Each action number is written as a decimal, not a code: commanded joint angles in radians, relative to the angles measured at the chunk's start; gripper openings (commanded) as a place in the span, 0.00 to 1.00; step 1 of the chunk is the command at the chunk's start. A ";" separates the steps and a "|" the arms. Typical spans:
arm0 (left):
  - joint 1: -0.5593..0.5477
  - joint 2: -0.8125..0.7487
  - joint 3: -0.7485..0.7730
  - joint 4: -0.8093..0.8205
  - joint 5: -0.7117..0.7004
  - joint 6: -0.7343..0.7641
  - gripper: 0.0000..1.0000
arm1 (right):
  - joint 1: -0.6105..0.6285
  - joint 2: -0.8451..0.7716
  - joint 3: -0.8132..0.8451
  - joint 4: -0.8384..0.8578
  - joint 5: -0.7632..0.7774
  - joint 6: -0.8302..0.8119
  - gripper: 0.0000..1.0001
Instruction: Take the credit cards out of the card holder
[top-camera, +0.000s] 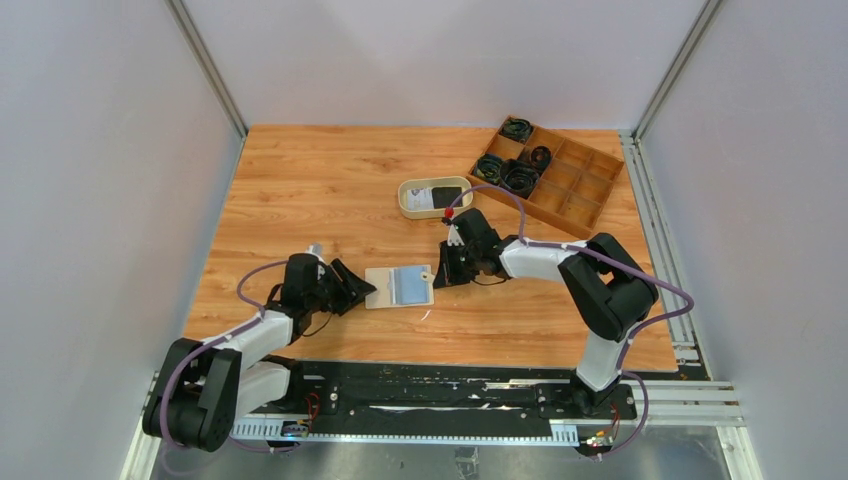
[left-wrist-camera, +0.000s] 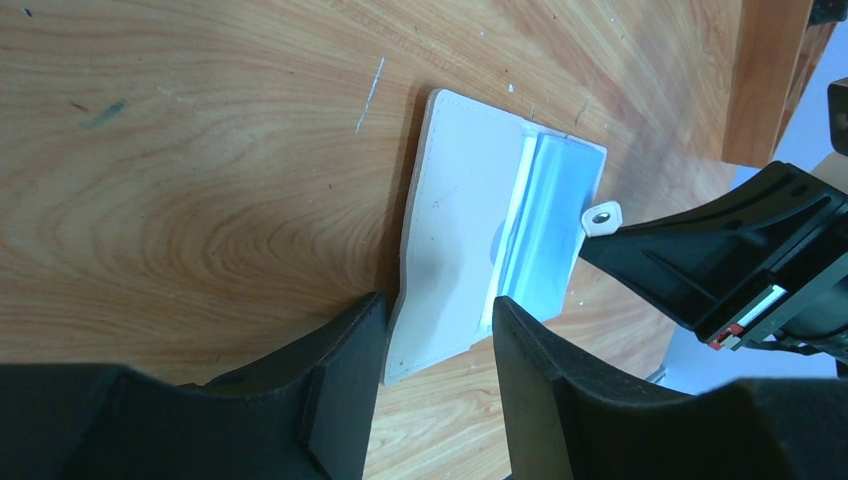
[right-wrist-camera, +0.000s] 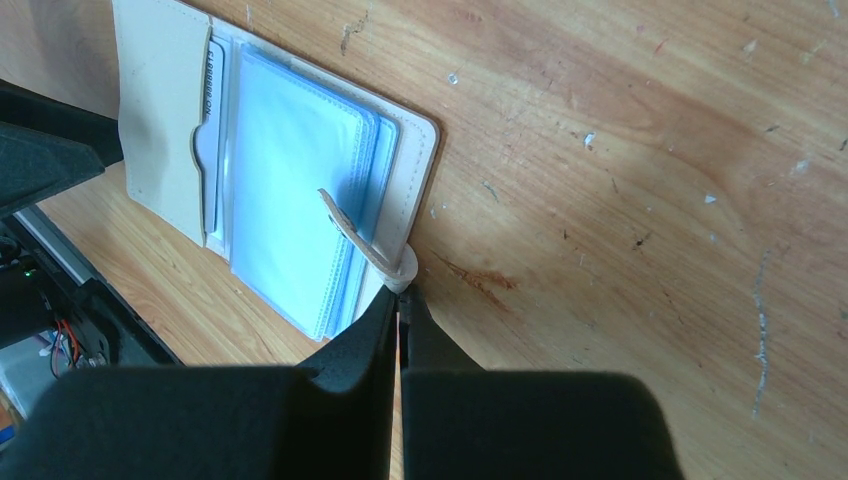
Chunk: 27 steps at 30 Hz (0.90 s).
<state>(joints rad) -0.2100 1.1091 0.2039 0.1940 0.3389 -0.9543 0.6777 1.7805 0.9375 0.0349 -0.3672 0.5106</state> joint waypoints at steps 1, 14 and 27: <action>0.000 0.022 -0.038 -0.039 0.012 -0.014 0.54 | -0.010 0.052 -0.029 -0.071 0.036 -0.032 0.00; 0.000 0.023 -0.021 -0.007 0.037 -0.023 0.42 | -0.010 0.055 -0.049 -0.014 0.002 -0.024 0.00; 0.000 0.026 -0.024 -0.006 0.034 -0.018 0.00 | -0.013 0.059 -0.063 -0.001 -0.004 -0.022 0.00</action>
<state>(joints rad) -0.2100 1.1252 0.1894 0.1947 0.3527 -0.9771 0.6708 1.7870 0.9188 0.0906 -0.4034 0.5083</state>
